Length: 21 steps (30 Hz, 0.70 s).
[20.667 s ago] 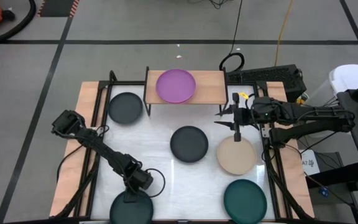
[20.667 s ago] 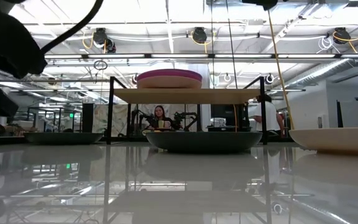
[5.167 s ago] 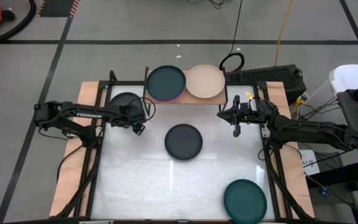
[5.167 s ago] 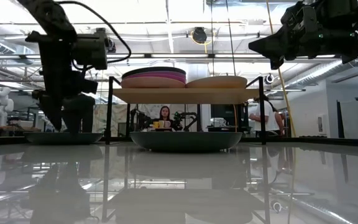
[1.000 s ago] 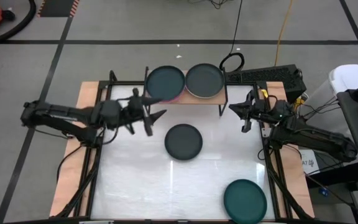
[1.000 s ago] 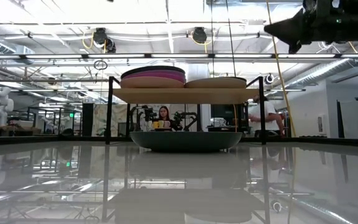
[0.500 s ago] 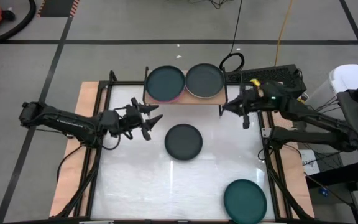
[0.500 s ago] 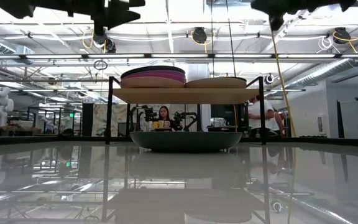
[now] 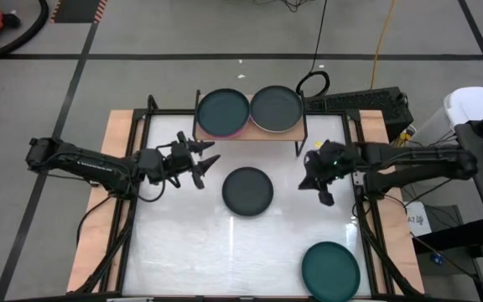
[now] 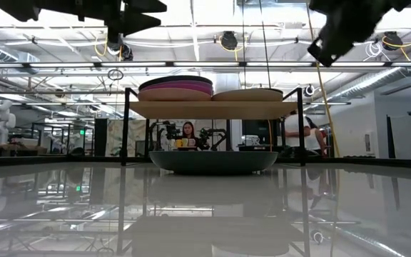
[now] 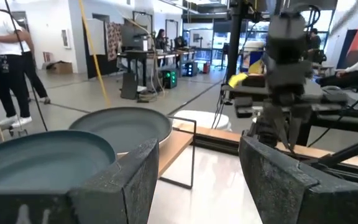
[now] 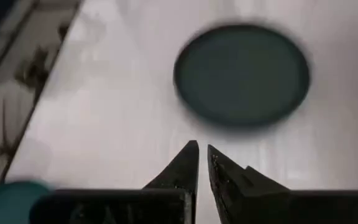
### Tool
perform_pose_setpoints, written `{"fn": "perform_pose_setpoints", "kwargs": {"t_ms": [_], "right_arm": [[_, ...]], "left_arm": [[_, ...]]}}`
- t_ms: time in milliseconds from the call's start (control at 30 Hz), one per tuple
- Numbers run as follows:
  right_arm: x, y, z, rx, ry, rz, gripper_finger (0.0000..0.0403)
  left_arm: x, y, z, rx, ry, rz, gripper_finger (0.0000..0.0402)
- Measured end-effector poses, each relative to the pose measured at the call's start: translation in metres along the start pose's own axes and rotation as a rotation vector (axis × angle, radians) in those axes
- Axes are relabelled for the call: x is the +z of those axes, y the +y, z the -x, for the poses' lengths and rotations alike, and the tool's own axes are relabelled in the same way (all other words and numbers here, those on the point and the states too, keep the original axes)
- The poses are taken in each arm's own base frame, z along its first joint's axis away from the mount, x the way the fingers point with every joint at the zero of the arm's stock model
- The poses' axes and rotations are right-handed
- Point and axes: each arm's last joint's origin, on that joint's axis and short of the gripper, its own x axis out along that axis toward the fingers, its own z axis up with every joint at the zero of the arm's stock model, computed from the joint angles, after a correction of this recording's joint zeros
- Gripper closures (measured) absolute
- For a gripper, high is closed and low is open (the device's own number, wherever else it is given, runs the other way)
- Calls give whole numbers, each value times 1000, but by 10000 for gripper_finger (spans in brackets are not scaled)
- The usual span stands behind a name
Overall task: Place and stack plates onto a shelf
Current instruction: Stack the green plate on top of the black plate on the shelf
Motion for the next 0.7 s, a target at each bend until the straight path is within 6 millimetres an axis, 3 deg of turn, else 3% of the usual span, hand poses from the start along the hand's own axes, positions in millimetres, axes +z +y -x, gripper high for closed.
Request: {"fn": "perform_pose_setpoints", "kwargs": {"t_ms": [200,467,700], "right_arm": [[-20,8,-13,19,202,-36,383],[-57,20,-34,184,369,-112,383],[-71,30,-48,233,369,-135,379]], "left_arm": [[-1,0,0,1,8,-3,174],[-1,0,0,1,10,0,174],[-1,0,0,1,10,1,174]]}}
